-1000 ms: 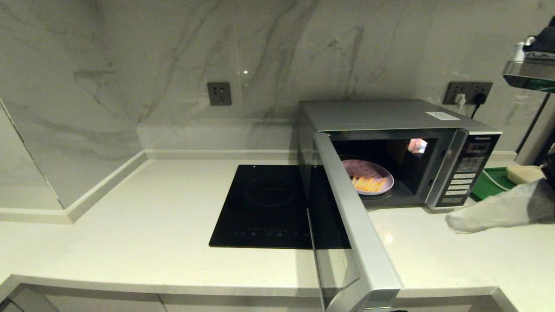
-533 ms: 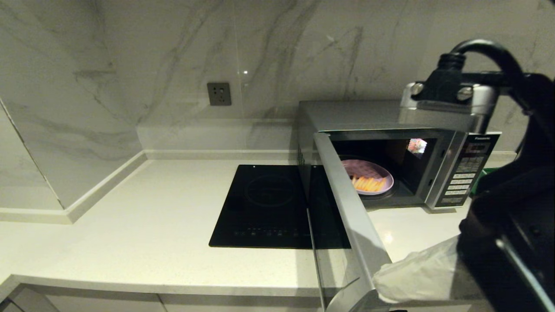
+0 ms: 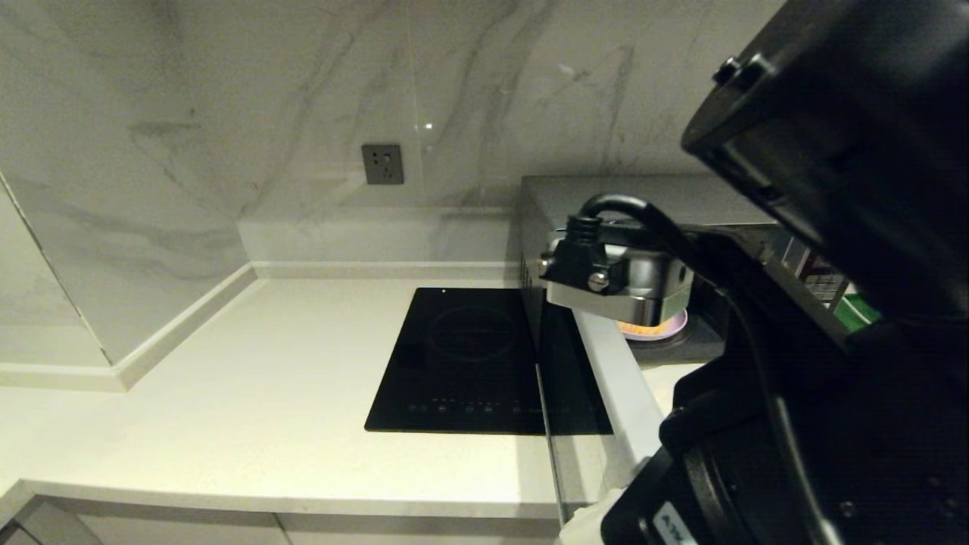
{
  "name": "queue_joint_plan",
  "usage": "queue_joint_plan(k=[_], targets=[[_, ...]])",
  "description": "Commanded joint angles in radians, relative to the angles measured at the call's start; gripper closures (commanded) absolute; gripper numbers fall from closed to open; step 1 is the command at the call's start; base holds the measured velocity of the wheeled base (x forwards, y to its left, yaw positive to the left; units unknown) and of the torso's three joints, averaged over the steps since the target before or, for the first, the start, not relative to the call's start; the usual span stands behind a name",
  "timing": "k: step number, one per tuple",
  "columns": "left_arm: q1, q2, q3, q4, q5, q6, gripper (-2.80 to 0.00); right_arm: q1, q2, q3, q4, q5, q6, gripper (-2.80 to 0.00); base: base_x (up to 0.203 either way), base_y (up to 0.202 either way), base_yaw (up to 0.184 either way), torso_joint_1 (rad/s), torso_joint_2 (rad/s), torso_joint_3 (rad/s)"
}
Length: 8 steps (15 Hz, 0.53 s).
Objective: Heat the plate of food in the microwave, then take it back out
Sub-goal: Close the microwave oven
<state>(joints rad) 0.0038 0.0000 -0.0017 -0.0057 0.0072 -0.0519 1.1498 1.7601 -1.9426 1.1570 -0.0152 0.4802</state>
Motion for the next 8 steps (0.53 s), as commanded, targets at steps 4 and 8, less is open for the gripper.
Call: queue_joint_plan(k=[4,8], targets=[[0.0,0.0,0.0,0.0,0.0,0.0,0.0,-0.034,0.038,0.011,-0.02,-0.099,0.016,0.0,0.0,0.0,0.0,0.0,0.0,0.0],[0.001,0.0,0.0,0.0,0.0,0.0,0.0,-0.088,0.003,0.05,-0.031,-0.152,0.029,0.0,0.0,0.0,0.0,0.0,0.0,0.0]])
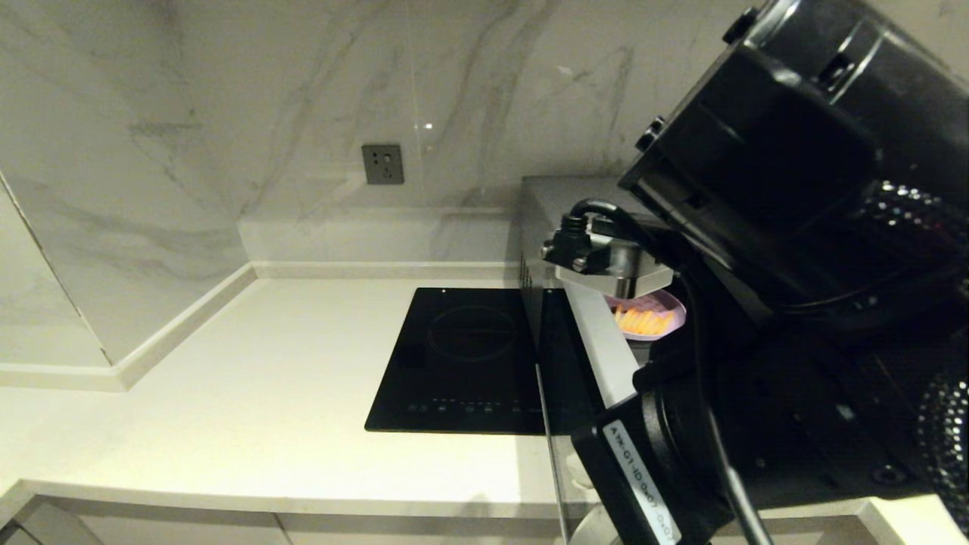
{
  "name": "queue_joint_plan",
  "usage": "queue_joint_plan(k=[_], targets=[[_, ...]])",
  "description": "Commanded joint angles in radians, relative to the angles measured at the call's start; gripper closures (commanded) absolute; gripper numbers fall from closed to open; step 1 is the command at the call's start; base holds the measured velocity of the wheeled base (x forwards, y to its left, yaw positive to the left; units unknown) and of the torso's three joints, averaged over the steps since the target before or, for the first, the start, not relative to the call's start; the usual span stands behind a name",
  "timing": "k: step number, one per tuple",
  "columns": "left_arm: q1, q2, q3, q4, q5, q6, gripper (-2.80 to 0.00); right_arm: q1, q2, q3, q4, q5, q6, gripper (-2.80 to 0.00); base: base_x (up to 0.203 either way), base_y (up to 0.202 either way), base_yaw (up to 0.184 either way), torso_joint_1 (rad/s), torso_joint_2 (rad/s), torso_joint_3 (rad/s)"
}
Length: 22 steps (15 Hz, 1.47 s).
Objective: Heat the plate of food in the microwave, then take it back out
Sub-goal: Close the microwave oven
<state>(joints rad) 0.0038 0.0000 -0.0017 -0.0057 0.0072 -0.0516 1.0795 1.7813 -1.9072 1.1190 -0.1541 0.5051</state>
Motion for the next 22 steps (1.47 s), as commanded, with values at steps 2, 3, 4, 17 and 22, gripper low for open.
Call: queue_joint_plan(k=[2,3,4,17,22], targets=[[0.001,0.0,0.0,0.0,0.0,-0.001,0.0,-0.04,-0.046,0.049,-0.003,-0.033,0.004,0.0,0.0,0.0,0.0,0.0,0.0,0.0],[0.0,-0.001,0.0,0.0,0.0,-0.001,0.0,-0.056,-0.059,0.07,-0.012,-0.042,0.004,0.0,0.0,0.0,0.0,0.0,0.0,0.0],[0.0,0.0,0.0,0.0,0.0,-0.001,0.0,-0.075,-0.075,0.095,-0.016,-0.049,0.004,0.0,0.0,0.0,0.0,0.0,0.0,0.0],[0.0,0.0,0.0,0.0,0.0,-0.001,0.0,-0.371,-0.184,0.262,-0.137,-0.241,0.133,0.0,0.0,0.0,0.0,0.0,0.0,0.0],[0.001,0.0,0.0,0.0,0.0,-0.001,0.0,-0.409,-0.269,0.364,-0.143,-0.239,0.164,0.0,0.0,0.0,0.0,0.0,0.0,0.0]])
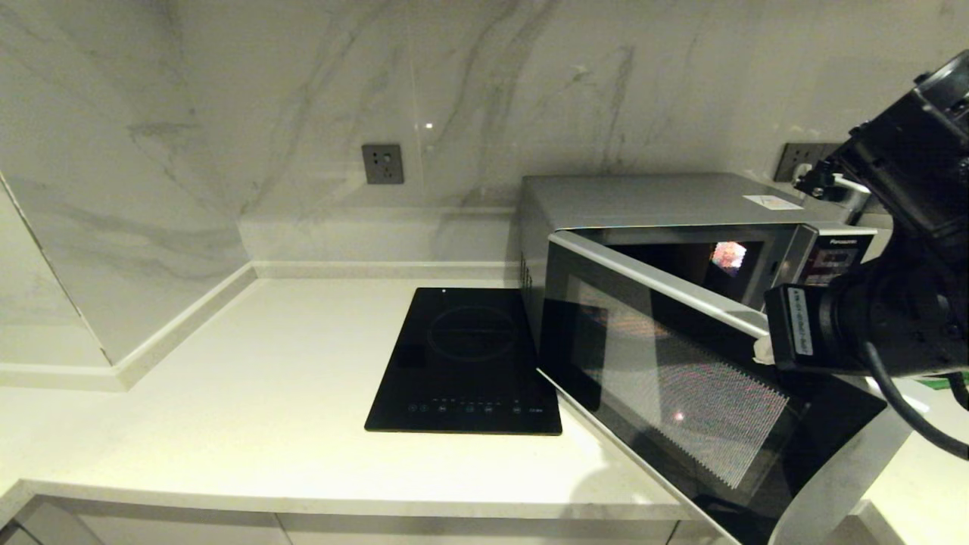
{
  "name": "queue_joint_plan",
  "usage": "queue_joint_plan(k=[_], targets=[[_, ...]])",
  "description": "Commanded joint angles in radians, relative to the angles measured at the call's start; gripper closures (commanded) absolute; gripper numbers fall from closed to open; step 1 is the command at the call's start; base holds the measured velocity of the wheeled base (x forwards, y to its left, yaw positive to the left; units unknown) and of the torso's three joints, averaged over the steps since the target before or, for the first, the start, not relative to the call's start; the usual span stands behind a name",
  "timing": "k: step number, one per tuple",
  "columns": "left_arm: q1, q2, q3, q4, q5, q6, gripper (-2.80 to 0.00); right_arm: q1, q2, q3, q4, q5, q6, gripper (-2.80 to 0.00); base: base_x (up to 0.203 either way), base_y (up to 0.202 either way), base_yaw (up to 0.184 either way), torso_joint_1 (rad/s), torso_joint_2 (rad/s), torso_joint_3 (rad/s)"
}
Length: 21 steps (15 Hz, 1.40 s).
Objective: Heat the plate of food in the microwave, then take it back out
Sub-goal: Close the microwave oven
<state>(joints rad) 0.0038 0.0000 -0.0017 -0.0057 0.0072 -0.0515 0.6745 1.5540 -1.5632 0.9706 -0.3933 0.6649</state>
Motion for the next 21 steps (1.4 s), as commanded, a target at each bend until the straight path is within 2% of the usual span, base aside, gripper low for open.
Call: queue_joint_plan(k=[1,3,7,11,13,16,21], targets=[[0.001,-0.001,0.0,0.0,0.0,-0.001,0.0,-0.004,-0.05,0.032,0.005,0.001,0.003,0.0,0.0,0.0,0.0,0.0,0.0,0.0],[-0.001,0.0,0.0,0.0,0.0,-0.001,0.0,-0.023,-0.05,0.039,0.005,-0.002,0.002,0.0,0.0,0.0,0.0,0.0,0.0,0.0],[0.0,0.0,0.0,0.0,0.0,-0.001,0.0,-0.182,-0.008,0.052,-0.02,-0.013,0.033,0.0,0.0,0.0,0.0,0.0,0.0,0.0],[0.001,-0.002,0.0,0.0,0.0,-0.001,0.0,-0.364,0.083,0.102,-0.177,-0.006,0.038,0.0,0.0,0.0,0.0,0.0,0.0,0.0],[0.001,0.0,0.0,0.0,0.0,-0.001,0.0,-0.421,0.114,0.105,-0.243,0.014,0.038,0.0,0.0,0.0,0.0,0.0,0.0,0.0],[0.001,0.0,0.0,0.0,0.0,-0.001,0.0,-0.473,0.132,0.101,-0.268,0.03,0.037,0.0,0.0,0.0,0.0,0.0,0.0,0.0],[0.0,-0.002,0.0,0.0,0.0,-0.001,0.0,-0.652,0.192,0.095,-0.452,0.03,0.025,0.0,0.0,0.0,0.0,0.0,0.0,0.0]])
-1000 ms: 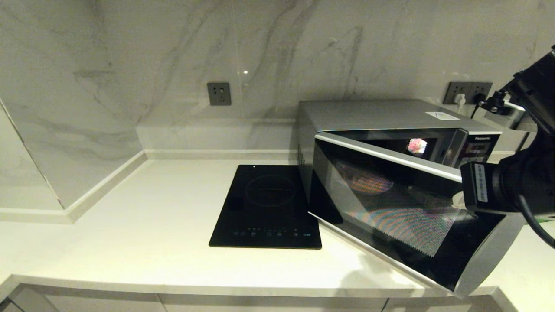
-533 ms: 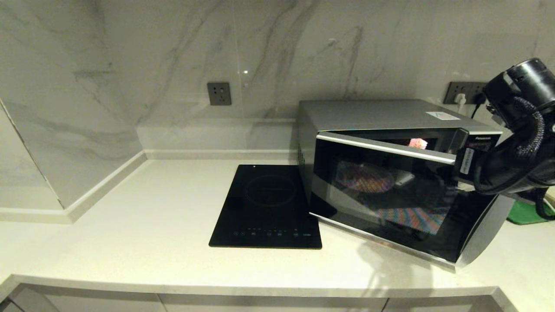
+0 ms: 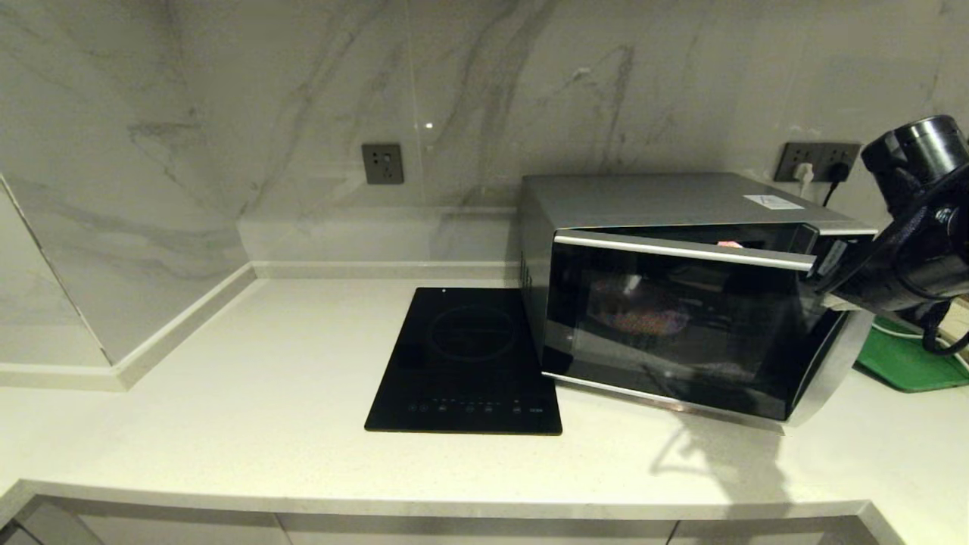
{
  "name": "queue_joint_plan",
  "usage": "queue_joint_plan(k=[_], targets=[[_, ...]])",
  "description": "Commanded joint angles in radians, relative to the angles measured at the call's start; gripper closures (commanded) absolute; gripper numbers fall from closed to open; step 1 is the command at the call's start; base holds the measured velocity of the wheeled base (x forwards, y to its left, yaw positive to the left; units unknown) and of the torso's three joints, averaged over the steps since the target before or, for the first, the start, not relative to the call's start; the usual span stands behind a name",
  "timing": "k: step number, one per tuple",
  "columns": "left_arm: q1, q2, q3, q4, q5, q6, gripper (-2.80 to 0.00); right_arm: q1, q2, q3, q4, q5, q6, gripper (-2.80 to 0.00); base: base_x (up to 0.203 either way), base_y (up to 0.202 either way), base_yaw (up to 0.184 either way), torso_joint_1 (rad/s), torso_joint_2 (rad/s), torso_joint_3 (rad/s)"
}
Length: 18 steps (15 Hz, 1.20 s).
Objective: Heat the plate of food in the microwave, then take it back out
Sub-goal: Close the microwave oven
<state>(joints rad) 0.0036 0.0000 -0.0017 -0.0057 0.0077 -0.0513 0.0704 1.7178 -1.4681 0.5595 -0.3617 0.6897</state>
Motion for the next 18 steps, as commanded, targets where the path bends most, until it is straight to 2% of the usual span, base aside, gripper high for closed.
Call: queue_joint_plan(k=[1,5,12,18], targets=[[0.001,0.0,0.0,0.0,0.0,-0.001,0.0,-0.071,0.036,0.005,-0.079,0.001,-0.009,0.0,0.0,0.0,0.0,0.0,0.0,0.0],[0.001,0.0,0.0,0.0,0.0,-0.001,0.0,-0.107,0.062,0.007,-0.128,0.069,-0.016,0.0,0.0,0.0,0.0,0.0,0.0,0.0],[0.0,0.0,0.0,0.0,0.0,-0.001,0.0,-0.106,0.138,-0.012,-0.287,0.111,-0.086,0.0,0.0,0.0,0.0,0.0,0.0,0.0],[0.001,0.0,0.0,0.0,0.0,-0.001,0.0,-0.106,0.214,-0.016,-0.411,0.144,-0.091,0.0,0.0,0.0,0.0,0.0,0.0,0.0]])
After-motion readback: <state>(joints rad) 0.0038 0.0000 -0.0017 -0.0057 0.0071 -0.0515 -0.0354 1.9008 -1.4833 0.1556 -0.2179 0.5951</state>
